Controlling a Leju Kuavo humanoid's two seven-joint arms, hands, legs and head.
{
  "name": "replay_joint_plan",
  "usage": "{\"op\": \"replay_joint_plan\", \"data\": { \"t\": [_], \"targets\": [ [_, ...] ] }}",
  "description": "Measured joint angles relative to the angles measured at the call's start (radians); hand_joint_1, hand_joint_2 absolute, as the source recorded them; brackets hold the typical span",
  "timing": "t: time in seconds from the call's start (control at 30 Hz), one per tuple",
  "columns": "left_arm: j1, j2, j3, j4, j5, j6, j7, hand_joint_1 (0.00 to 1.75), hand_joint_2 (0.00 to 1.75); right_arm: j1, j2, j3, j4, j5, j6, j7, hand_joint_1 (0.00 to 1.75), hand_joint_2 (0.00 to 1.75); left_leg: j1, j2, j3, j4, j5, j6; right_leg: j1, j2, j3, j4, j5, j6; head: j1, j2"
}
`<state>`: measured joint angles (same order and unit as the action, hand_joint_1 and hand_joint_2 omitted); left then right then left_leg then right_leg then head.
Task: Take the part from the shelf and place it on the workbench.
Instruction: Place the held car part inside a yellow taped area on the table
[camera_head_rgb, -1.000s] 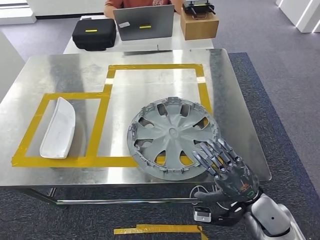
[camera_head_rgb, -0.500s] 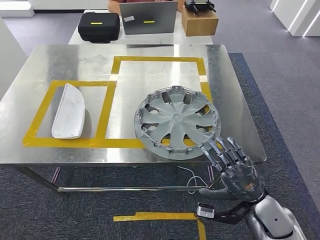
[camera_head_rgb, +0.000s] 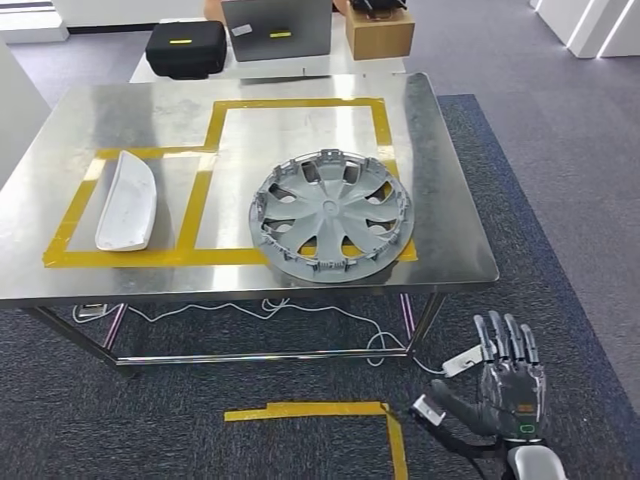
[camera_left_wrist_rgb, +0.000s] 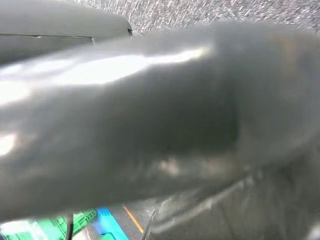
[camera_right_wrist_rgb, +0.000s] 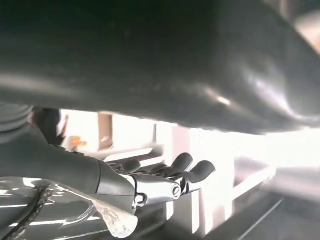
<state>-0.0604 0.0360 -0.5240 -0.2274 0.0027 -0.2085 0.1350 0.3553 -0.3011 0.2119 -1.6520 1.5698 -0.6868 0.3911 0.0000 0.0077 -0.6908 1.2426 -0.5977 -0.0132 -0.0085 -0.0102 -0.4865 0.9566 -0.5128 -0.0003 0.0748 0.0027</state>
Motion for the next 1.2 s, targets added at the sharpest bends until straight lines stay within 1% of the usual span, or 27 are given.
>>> {"op": "replay_joint_plan", "data": {
  "t": [0.03,0.07,0.13,0.2,0.27,0.33,0.37,0.4,0.47,0.5,0.53,0.57,0.6,0.63,0.67,0.73,0.77,0.83,0.87,0.9,0.97,1.0,1.03,1.07,1.1,1.17,1.2],
  "targets": [
    [0.001,0.000,0.000,0.000,0.000,0.000,-0.002,0.00,0.00,0.007,-0.004,0.016,0.009,-0.003,0.001,0.009,0.00,0.00,0.001,0.000,0.002,0.043,-0.010,-0.001,0.000,0.001,-0.013,0.005,0.009,0.001,0.000,0.000],
    [0.001,0.000,0.000,0.000,0.002,0.001,-0.003,0.00,0.00,0.012,-0.007,0.030,0.018,-0.016,0.006,0.020,0.00,0.00,0.001,0.000,0.020,0.047,0.004,0.000,0.000,0.002,-0.027,0.011,0.016,0.002,0.000,0.000],
    [0.002,0.000,0.001,0.000,0.007,0.004,-0.008,0.00,0.00,0.025,-0.016,0.049,0.037,-0.093,0.025,0.044,0.00,0.00,0.001,-0.002,0.103,-0.052,0.055,0.005,0.000,0.003,-0.053,0.024,0.026,0.005,0.000,0.000],
    [0.005,0.001,0.005,0.001,0.016,0.011,-0.014,0.00,0.00,0.042,-0.021,0.067,0.073,-0.247,0.037,0.054,0.00,0.00,-0.001,-0.010,0.194,-0.193,0.072,0.014,0.003,0.001,-0.069,0.033,0.034,0.012,0.000,0.000],
    [0.009,0.002,0.012,0.002,0.027,0.019,-0.023,0.00,0.00,0.054,-0.021,0.085,0.139,-0.436,0.034,0.035,0.00,0.00,-0.004,-0.016,0.224,-0.256,0.066,0.022,0.004,0.000,-0.079,0.035,0.048,0.023,0.001,0.000],
    [0.015,0.003,0.020,0.003,0.038,0.025,-0.031,0.00,0.00,0.054,-0.017,0.107,0.246,-0.651,0.045,-0.027,0.00,0.00,-0.004,-0.012,0.214,-0.268,0.077,0.034,0.004,0.002,-0.087,0.034,0.055,0.034,0.001,0.000],
    [0.016,0.003,0.023,0.003,0.044,0.029,-0.034,0.00,0.00,0.050,-0.011,0.117,0.315,-0.772,0.065,-0.073,0.00,0.00,-0.002,-0.009,0.207,-0.273,0.085,0.042,0.003,0.004,-0.096,0.046,0.038,0.039,0.003,0.000],
    [0.018,0.003,0.025,0.003,0.050,0.033,-0.037,0.00,0.00,0.042,-0.001,0.125,0.389,-0.894,0.093,-0.122,0.00,0.00,-0.001,-0.006,0.198,-0.278,0.095,0.051,0.003,0.005,-0.110,0.074,0.005,0.042,0.005,0.000],
    [0.021,0.004,0.029,0.003,0.059,0.042,-0.043,0.00,0.00,0.020,0.028,0.132,0.538,-1.102,0.173,-0.202,0.00,0.00,-0.002,-0.002,0.176,-0.280,0.113,0.061,0.000,0.007,-0.146,0.184,-0.090,0.046,0.010,0.000],
    [0.022,0.004,0.030,0.003,0.063,0.045,-0.045,0.00,0.00,0.008,0.042,0.133,0.602,-1.170,0.209,-0.225,0.00,0.00,-0.005,0.000,0.163,-0.279,0.122,0.062,-0.001,0.007,-0.159,0.246,-0.123,0.047,0.010,0.000],
    [0.022,0.005,0.032,0.003,0.066,0.049,-0.046,0.00,0.00,-0.001,0.056,0.134,0.659,-1.219,0.239,-0.239,0.00,0.00,-0.007,0.002,0.150,-0.277,0.132,0.062,-0.002,0.007,-0.163,0.292,-0.134,0.049,0.011,0.000],
    [0.022,0.005,0.032,0.003,0.068,0.051,-0.047,0.00,0.00,-0.010,0.068,0.135,0.707,-1.256,0.267,-0.246,0.00,0.00,-0.009,0.004,0.136,-0.275,0.141,0.061,-0.002,0.007,-0.154,0.311,-0.120,0.049,0.010,0.000],
    [0.022,0.004,0.033,0.003,0.070,0.054,-0.048,0.00,0.00,-0.018,0.079,0.134,0.747,-1.290,0.294,-0.246,0.00,0.00,-0.010,0.006,0.121,-0.272,0.150,0.059,-0.002,0.007,-0.129,0.297,-0.090,0.050,0.010,0.000],
    [0.022,0.003,0.034,0.003,0.072,0.056,-0.049,0.00,0.00,-0.026,0.088,0.132,0.780,-1.329,0.324,-0.244,0.00,0.00,-0.010,0.007,0.109,-0.267,0.157,0.056,-0.003,0.007,-0.089,0.251,-0.057,0.051,0.011,0.000],
    [0.022,0.003,0.036,0.003,0.074,0.060,-0.051,0.00,0.00,-0.033,0.097,0.126,0.809,-1.375,0.358,-0.241,0.00,0.00,-0.011,0.008,0.097,-0.260,0.164,0.052,-0.004,0.007,-0.035,0.180,-0.041,0.052,0.011,0.000],
    [0.023,0.001,0.040,0.003,0.079,0.071,-0.056,0.00,0.00,-0.045,0.115,0.112,0.854,-1.455,0.415,-0.240,0.00,0.00,-0.013,0.008,0.080,-0.246,0.178,0.043,-0.004,0.009,0.057,0.040,-0.050,0.048,0.011,0.000],
    [0.024,0.001,0.041,0.003,0.082,0.077,-0.059,0.00,0.00,-0.052,0.124,0.106,0.875,-1.484,0.439,-0.242,0.00,0.00,-0.014,0.008,0.074,-0.243,0.186,0.038,-0.003,0.010,0.078,0.001,-0.061,0.044,0.011,0.000],
    [0.026,0.001,0.042,0.004,0.087,0.089,-0.064,0.00,0.00,-0.064,0.140,0.101,0.917,-1.523,0.476,-0.253,0.00,0.00,-0.013,0.007,0.068,-0.240,0.198,0.030,-0.002,0.009,0.071,-0.011,-0.059,0.032,0.011,0.000],
    [0.027,0.001,0.042,0.004,0.089,0.095,-0.066,0.00,0.00,-0.071,0.146,0.101,0.940,-1.536,0.492,-0.262,0.00,0.00,-0.012,0.004,0.064,-0.232,0.184,0.024,-0.003,0.007,0.062,-0.009,-0.052,0.024,0.011,0.000],
    [0.029,-0.001,0.042,0.005,0.091,0.101,-0.068,0.00,0.00,-0.081,0.151,0.101,0.962,-1.547,0.508,-0.275,0.00,0.00,-0.010,0.002,0.056,-0.207,0.152,0.018,-0.004,0.005,0.053,-0.008,-0.045,0.014,0.009,0.000],
    [0.032,-0.004,0.042,0.005,0.094,0.112,-0.075,0.00,0.00,-0.106,0.161,0.102,1.009,-1.561,0.536,-0.308,0.00,0.00,-0.005,0.000,0.030,-0.099,0.051,0.007,-0.002,0.003,0.030,-0.003,-0.027,0.000,0.006,0.000],
    [0.032,-0.006,0.041,0.005,0.095,0.116,-0.078,0.00,0.00,-0.120,0.166,0.104,1.033,-1.564,0.546,-0.324,0.00,0.00,-0.003,0.000,0.018,-0.030,0.008,0.005,0.000,0.003,0.019,0.001,-0.018,-0.003,0.005,0.000],
    [0.032,-0.007,0.041,0.005,0.096,0.118,-0.081,0.00,0.00,-0.135,0.171,0.106,1.059,-1.567,0.554,-0.336,0.00,0.00,-0.002,0.000,0.013,0.024,-0.012,0.004,0.001,0.003,0.007,0.005,-0.009,-0.004,0.005,0.000],
    [0.031,-0.008,0.041,0.004,0.098,0.121,-0.082,0.00,0.00,-0.149,0.175,0.109,1.082,-1.568,0.560,-0.346,0.00,0.00,-0.002,0.000,0.019,0.052,-0.010,0.004,0.002,0.003,-0.006,0.011,0.000,-0.004,0.005,0.000],
    [0.031,-0.009,0.041,0.003,0.101,0.123,-0.083,0.00,0.00,-0.162,0.180,0.112,1.105,-1.568,0.565,-0.355,0.00,0.00,-0.002,-0.001,0.041,0.043,0.011,0.006,0.004,0.004,-0.021,0.018,0.008,-0.004,0.005,0.000],
    [0.031,-0.009,0.041,0.001,0.104,0.124,-0.086,0.00,0.00,-0.181,0.188,0.120,1.142,-1.569,0.572,-0.366,0.00,0.00,-0.003,-0.003,0.128,-0.071,0.062,0.018,0.006,0.004,-0.047,0.031,0.020,-0.003,0.005,0.000],
    [0.031,-0.009,0.041,0.000,0.105,0.124,-0.087,0.00,0.00,-0.189,0.192,0.123,1.157,-1.569,0.573,-0.370,0.00,0.00,-0.005,-0.005,0.174,-0.144,0.073,0.026,0.008,0.005,-0.058,0.036,0.026,-0.001,0.005,0.000]
  ]
}}
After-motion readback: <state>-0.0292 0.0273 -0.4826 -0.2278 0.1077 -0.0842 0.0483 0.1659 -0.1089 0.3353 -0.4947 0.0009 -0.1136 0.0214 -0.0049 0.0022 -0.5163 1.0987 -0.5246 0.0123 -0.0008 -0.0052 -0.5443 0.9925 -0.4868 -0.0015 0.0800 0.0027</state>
